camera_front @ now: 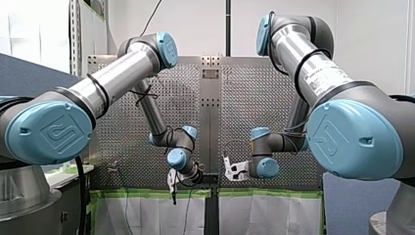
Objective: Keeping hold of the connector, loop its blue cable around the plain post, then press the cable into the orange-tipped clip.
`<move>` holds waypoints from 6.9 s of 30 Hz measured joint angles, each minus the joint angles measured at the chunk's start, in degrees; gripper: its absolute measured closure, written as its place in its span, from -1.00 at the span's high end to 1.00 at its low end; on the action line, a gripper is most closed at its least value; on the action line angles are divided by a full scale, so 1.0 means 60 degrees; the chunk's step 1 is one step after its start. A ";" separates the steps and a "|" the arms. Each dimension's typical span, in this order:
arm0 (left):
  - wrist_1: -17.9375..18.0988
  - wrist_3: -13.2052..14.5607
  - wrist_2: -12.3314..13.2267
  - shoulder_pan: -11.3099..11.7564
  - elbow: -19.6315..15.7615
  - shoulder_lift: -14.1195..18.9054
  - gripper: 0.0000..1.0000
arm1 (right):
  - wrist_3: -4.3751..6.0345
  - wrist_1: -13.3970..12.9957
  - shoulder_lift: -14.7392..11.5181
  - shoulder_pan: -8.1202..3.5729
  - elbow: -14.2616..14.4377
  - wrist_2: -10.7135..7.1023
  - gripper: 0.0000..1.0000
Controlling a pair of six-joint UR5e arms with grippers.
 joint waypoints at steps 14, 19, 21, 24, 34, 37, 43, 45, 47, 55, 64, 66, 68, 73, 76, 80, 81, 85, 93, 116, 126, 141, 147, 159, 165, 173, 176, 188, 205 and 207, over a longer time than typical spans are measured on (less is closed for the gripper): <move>0.1150 -0.0017 -0.1356 -0.1060 -0.0192 0.0381 -1.00 | 0.0148 0.0023 0.0000 -0.0408 -0.0002 0.0109 -1.00; 0.1209 -0.0032 -0.1821 -0.1200 -0.0197 0.0386 -1.00 | 0.0149 0.0009 0.0000 -0.0498 -0.0003 0.0110 -1.00; 0.1219 -0.0046 -0.1994 -0.1232 -0.0203 0.0390 -1.00 | 0.0149 0.0002 0.0000 -0.0532 -0.0004 0.0108 -1.00; 0.1234 -0.0062 -0.2268 -0.1251 -0.0205 0.0392 -1.00 | 0.0150 -0.0006 0.0000 -0.0592 -0.0003 0.0102 -1.00; 0.1673 0.0010 -0.2749 -0.1322 -0.0197 0.0391 -1.00 | 0.0145 -0.0084 0.0000 -0.0760 -0.0003 0.0071 -1.00; 0.1945 0.0189 -0.2647 -0.1343 -0.0196 0.0385 -1.00 | 0.0135 -0.0118 0.0000 -0.0774 -0.0001 0.0060 -1.00; 0.2258 0.0496 -0.2671 -0.1381 -0.0194 0.0382 -1.00 | 0.0128 -0.0160 0.0000 -0.0805 -0.0005 0.0054 -1.00; 0.2283 0.0518 -0.2705 -0.1380 -0.0194 0.0381 -1.00 | 0.0131 -0.0171 0.0000 -0.0832 -0.0004 0.0052 -1.00; 0.2322 0.0535 -0.2734 -0.1377 -0.0194 0.0380 -1.00 | 0.0140 -0.0186 0.0000 -0.0872 -0.0005 0.0046 -1.00; 0.2375 0.0836 -0.2780 -0.1339 -0.0183 0.0368 -1.00 | 0.0172 -0.0292 0.0000 -0.1043 -0.0009 0.0038 -1.00; 0.2375 0.1013 -0.2712 -0.1390 0.0013 0.0354 -1.00 | 0.0214 -0.0475 0.0000 -0.1204 -0.0011 -0.0026 -1.00; 0.2365 0.1050 -0.2675 -0.1399 0.0083 0.0353 -1.00 | 0.0221 -0.0510 0.0000 -0.1236 -0.0011 -0.0041 -1.00; 0.2356 0.1095 -0.2645 -0.1416 0.0151 0.0353 -1.00 | 0.0225 -0.0540 0.0000 -0.1260 -0.0016 -0.0070 -1.00; 0.2345 0.1154 -0.2663 -0.1473 0.0239 0.0335 -1.00 | 0.0227 -0.0586 0.0000 -0.1288 -0.0023 -0.0159 -1.00; 0.2335 0.1177 -0.2721 -0.1468 0.0255 0.0328 -1.00 | 0.0231 -0.0596 0.0000 -0.1306 -0.0034 -0.0181 -1.00; 0.2266 0.1277 -0.2781 -0.1455 0.0309 0.0325 -1.00 | 0.0231 -0.0593 0.0000 -0.1330 -0.0038 -0.0189 -1.00; 0.2245 0.1300 -0.2797 -0.1451 0.0326 0.0322 -1.00 | 0.0231 -0.0593 0.0000 -0.1331 -0.0039 -0.0189 -1.00; 0.2101 0.1391 -0.2859 -0.1443 0.0463 0.0298 -1.00 | 0.0235 -0.0592 0.0000 -0.1351 -0.0042 -0.0189 -1.00; 0.1588 0.1602 -0.2996 -0.1486 0.0904 0.0012 -1.00 | 0.0237 -0.0593 0.0001 -0.1418 -0.0046 -0.0193 -1.00; 0.1436 0.1558 -0.2772 -0.1494 0.1249 -0.0355 -1.00 | 0.0325 -0.0518 0.0001 -0.1775 -0.0158 -0.0203 -1.00; 0.1193 0.1482 -0.2670 -0.1348 0.1696 -0.0391 -1.00 | 0.0325 -0.0530 -0.0001 -0.1836 -0.0170 -0.0203 -1.00; 0.1076 0.1474 -0.2531 -0.1179 0.1874 -0.0394 -1.00 | 0.0347 -0.0478 0.0000 -0.1909 -0.0318 -0.0202 -1.00; 0.0856 0.1596 -0.2493 -0.1163 0.2036 -0.0396 -1.00 | 0.0323 -0.0571 0.0002 -0.1857 -0.0139 -0.0199 -1.00; 0.0549 0.1915 -0.2576 -0.1240 0.2176 -0.0396 -1.00 | 0.0324 -0.0571 0.0001 -0.1854 -0.0138 -0.0201 -1.00; 0.0534 0.1921 -0.2504 -0.1179 0.2186 -0.0396 -0.79 | 0.0323 -0.0571 0.0001 -0.1854 -0.0137 -0.0202 -1.00; 0.0546 0.1931 -0.2388 -0.1021 0.2301 -0.0396 -0.49 | 0.0323 -0.0571 0.0001 -0.1854 -0.0138 -0.0201 -1.00; 0.0538 0.1938 -0.2328 -0.1002 0.2368 -0.0396 -0.06 | 0.0323 -0.0571 0.0001 -0.1854 -0.0138 -0.0201 -1.00; 0.0015 0.2545 -0.2172 -0.0952 0.2381 -0.0394 0.93 | 0.0323 -0.0571 0.0001 -0.1854 -0.0138 -0.0201 -1.00; -0.0860 0.3815 -0.2230 -0.1274 0.1904 -0.0256 1.00 | 0.0323 -0.0571 0.0001 -0.1854 -0.0138 -0.0201 -1.00; -0.0716 0.3744 -0.2192 -0.1277 0.1735 -0.0127 1.00 | 0.0323 -0.0572 0.0001 -0.1854 -0.0138 -0.0201 -1.00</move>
